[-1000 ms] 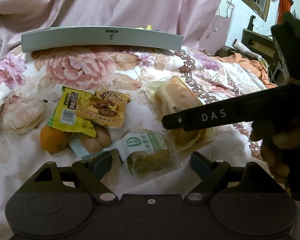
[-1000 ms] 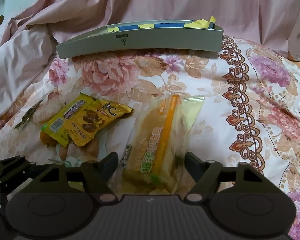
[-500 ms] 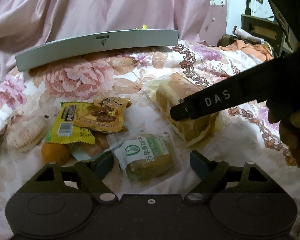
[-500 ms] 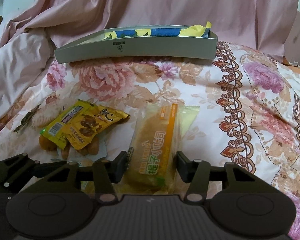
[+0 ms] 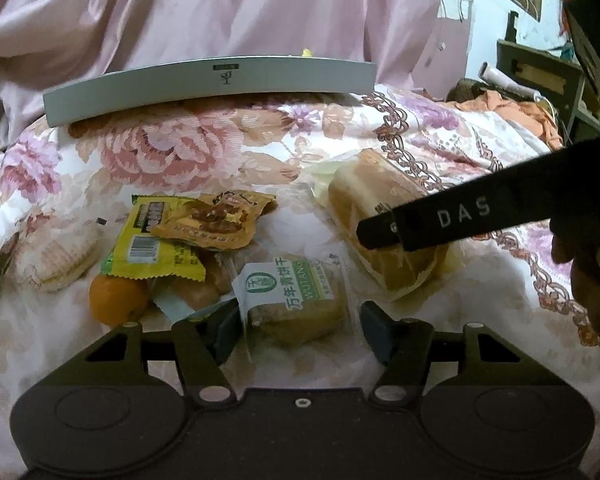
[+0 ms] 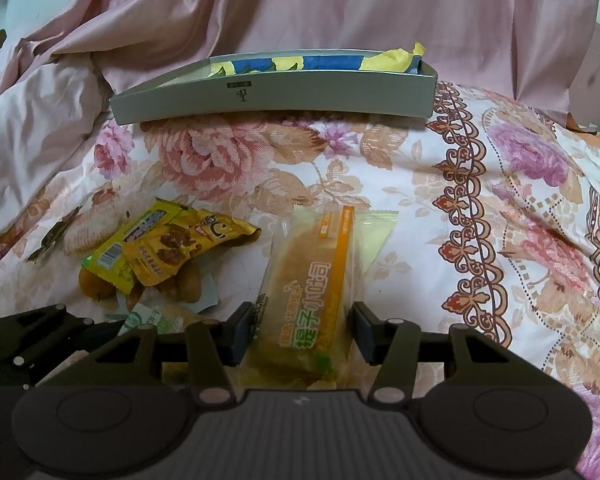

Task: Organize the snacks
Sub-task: 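Grasp the green-labelled cake packet with left tool while right tool grasps the bread roll, then lift both held snacks and carry them over the grey tray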

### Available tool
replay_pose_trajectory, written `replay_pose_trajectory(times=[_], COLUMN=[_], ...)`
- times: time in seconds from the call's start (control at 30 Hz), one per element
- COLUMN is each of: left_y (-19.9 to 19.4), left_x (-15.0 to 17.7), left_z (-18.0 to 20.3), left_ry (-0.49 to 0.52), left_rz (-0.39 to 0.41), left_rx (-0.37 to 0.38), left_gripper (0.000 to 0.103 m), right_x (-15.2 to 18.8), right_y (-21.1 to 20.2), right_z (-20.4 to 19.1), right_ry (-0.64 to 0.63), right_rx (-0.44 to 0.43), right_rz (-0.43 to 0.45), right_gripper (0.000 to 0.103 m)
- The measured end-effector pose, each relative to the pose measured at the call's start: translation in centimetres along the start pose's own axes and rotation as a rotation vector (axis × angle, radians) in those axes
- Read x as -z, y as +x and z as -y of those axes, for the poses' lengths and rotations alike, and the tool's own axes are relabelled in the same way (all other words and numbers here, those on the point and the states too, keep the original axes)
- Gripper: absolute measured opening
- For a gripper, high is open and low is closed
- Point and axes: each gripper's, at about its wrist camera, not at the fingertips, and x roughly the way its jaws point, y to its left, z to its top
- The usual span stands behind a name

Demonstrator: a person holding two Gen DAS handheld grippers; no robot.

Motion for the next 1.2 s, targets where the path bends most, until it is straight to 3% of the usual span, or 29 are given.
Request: replay_pose_trajectory(times=[0.3, 0.47, 0.67, 1.2], left_y=[-0.3, -0.4, -0.8, -1.2], left_x=[0.3, 0.5, 0.7, 0.9], left_z=[-0.2, -0.3, -0.2, -0.3], left_ry=[-0.010, -0.012, -0.006, -0.029], left_rz=[0.024, 0.040, 0.060, 0.085], left_rx=[0.005, 0.008, 0.008, 0.044], left_gripper=[0.062, 0.061, 0.058, 0.053], right_x=[0.3, 0.4, 0.6, 0.7], right_y=[0.7, 0.7, 0.3, -0.4], right_z=[-0.3, -0.1, -1.3, -2.1], right_ry=[-0.015, -0.004, -0.078, -0.139], right_rx=[0.003, 0.000, 0.029, 0.048], right_rz=[-0.008, -0.006, 0.021, 0.073], right_gripper=[0.063, 0.059, 0.054, 0.053])
